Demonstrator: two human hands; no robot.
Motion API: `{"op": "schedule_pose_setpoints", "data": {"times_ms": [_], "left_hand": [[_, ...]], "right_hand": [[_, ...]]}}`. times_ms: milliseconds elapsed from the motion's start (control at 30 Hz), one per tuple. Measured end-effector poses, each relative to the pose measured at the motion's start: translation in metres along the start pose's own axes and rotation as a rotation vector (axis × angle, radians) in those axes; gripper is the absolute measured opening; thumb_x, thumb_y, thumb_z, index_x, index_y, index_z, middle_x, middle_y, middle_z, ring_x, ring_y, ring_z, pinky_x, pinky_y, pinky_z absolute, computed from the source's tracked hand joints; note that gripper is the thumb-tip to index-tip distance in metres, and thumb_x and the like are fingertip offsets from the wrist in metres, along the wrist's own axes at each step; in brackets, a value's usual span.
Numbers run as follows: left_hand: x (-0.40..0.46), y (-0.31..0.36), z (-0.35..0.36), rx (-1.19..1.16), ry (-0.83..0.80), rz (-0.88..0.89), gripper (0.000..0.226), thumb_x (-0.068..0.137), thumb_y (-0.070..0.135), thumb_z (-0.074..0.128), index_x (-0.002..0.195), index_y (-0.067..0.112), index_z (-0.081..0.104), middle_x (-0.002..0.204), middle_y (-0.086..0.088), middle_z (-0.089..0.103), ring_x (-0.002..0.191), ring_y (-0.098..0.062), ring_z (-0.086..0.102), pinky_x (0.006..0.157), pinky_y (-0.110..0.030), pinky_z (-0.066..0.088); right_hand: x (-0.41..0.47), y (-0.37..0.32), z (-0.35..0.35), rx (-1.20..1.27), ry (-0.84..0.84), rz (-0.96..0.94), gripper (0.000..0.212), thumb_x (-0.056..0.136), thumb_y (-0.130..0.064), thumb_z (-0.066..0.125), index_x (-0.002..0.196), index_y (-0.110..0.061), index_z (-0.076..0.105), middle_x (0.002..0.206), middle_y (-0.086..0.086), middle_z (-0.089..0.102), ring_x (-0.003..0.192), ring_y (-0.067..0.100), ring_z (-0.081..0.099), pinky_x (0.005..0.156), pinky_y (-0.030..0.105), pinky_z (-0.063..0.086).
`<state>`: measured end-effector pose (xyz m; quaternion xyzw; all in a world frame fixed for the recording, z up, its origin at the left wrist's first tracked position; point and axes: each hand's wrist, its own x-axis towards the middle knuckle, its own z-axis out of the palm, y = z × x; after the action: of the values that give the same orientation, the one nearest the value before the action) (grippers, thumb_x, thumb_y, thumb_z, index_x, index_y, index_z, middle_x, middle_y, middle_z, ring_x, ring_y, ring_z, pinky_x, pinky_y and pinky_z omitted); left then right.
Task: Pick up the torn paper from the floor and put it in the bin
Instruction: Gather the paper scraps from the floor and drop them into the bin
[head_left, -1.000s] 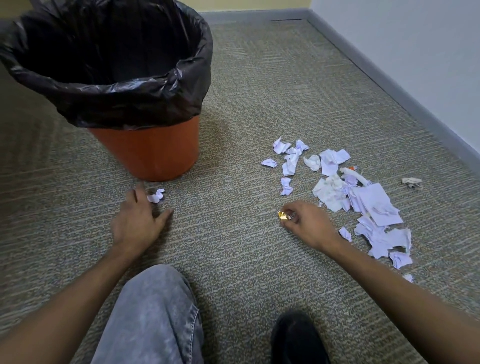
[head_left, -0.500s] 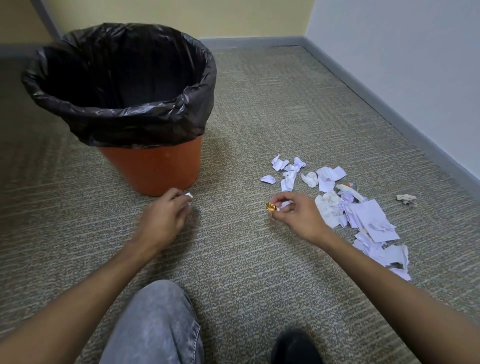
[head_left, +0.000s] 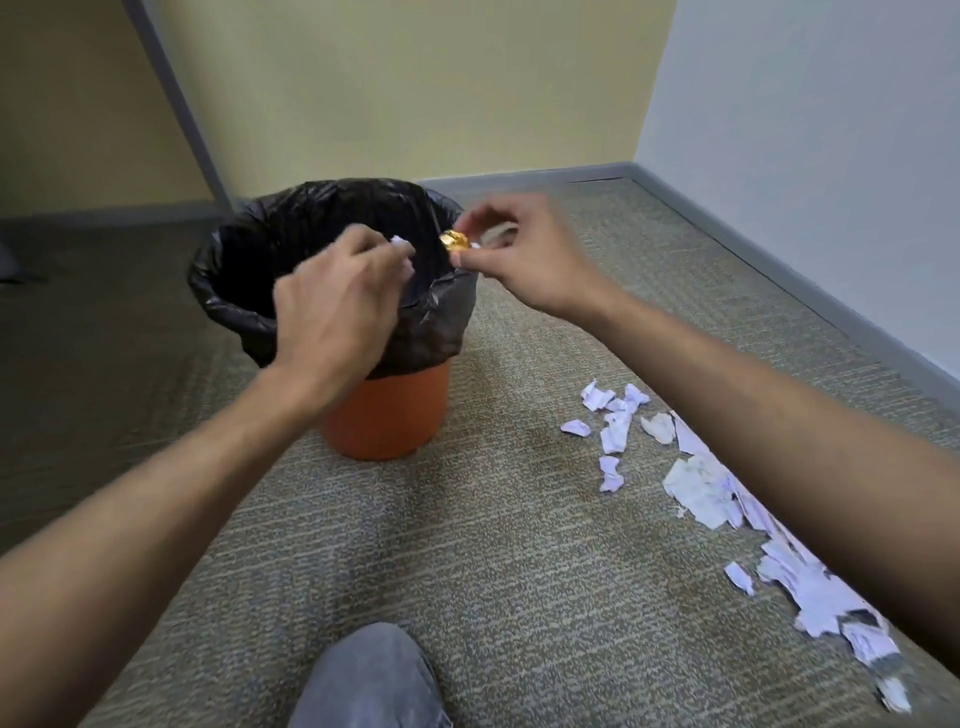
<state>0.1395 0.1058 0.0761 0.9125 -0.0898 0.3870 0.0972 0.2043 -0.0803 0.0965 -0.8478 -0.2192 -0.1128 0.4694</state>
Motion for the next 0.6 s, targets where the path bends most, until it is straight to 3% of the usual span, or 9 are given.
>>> {"op": "schedule_pose_setpoints", "data": {"times_ms": [67,200,400,600], "left_hand": [[0.012,-0.015,0.003,0.019,-0.050,-0.055,0.028,0.099,0.039,0.049,0.117,0.029,0.068,0.109,-0.003,0.066,0.091,-0.039,0.065,0.064,-0.043,0.051],[0.018,-0.026,0.009,0.054,-0.075,-0.032,0.034,0.098,0.044,0.049,0.123,0.028,0.064,0.110,-0.004,0.064,0.098,-0.037,0.062,0.067,-0.045,0.050],[-0.011,0.013,0.022,-0.009,-0.031,0.115,0.041,0.098,0.046,0.047,0.127,0.018,0.059,0.102,-0.007,0.061,0.094,-0.028,0.059,0.054,-0.038,0.043],[-0.058,0.081,0.064,-0.236,-0.198,0.234,0.043,0.096,0.049,0.047,0.120,0.016,0.062,0.099,-0.002,0.065,0.092,-0.023,0.064,0.058,-0.035,0.049]], "right_hand": [[0.018,-0.006,0.011,-0.051,-0.062,-0.018,0.021,0.079,-0.021,0.078,0.097,-0.015,0.072,0.091,-0.002,0.072,0.069,0.001,0.060,0.076,0.029,0.054],[0.027,-0.005,0.021,-0.059,-0.072,-0.023,0.020,0.090,-0.028,0.065,0.105,-0.016,0.070,0.092,-0.002,0.072,0.081,0.013,0.070,0.082,0.037,0.058],[-0.024,0.033,-0.016,-0.108,-0.011,0.018,0.022,0.087,-0.028,0.063,0.103,-0.018,0.073,0.097,-0.007,0.073,0.081,-0.001,0.066,0.081,0.027,0.056],[-0.110,0.089,-0.078,-0.271,-0.063,0.239,0.021,0.089,-0.027,0.067,0.108,-0.020,0.072,0.104,-0.008,0.072,0.083,0.003,0.068,0.077,0.016,0.049]]}}
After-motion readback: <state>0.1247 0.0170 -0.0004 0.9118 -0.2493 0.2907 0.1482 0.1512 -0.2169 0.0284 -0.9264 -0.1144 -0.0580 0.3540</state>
